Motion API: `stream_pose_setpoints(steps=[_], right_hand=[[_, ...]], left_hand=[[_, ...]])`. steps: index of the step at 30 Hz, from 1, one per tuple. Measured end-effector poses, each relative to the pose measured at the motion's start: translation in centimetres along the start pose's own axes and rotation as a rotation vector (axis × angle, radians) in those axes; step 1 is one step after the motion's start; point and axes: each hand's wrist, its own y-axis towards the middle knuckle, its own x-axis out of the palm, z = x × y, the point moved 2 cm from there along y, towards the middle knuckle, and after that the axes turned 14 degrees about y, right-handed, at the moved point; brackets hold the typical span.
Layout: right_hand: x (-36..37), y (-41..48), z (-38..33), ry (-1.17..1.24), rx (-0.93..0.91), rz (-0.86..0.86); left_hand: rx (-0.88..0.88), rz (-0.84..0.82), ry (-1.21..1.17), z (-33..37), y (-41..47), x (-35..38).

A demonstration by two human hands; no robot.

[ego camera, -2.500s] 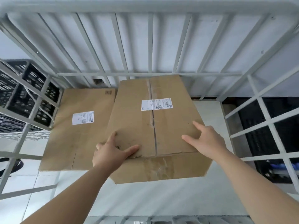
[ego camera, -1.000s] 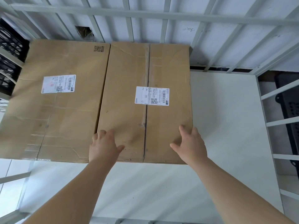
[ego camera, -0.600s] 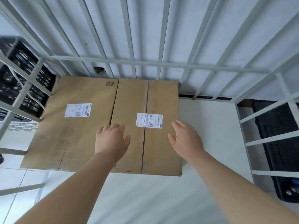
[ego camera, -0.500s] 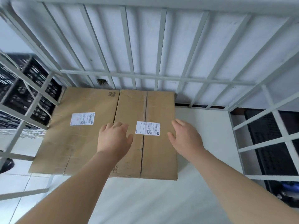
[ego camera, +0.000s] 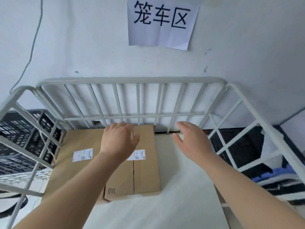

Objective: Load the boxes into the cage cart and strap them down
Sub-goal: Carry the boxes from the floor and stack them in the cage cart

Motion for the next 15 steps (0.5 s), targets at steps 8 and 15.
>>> stream_pose_setpoints(steps=[8,15], right_hand=[[-8.9,-13.2,-4.1,-0.054,0.219,0.163],[-12.7,-27.9,-5.6,-0.051,0.540,0.329]], left_hand=[[0.367,0.028,-0.024,4.5,-6.3,-7.4],[0.681,0.029,-0.036,11.4,-14.0,-10.9]])
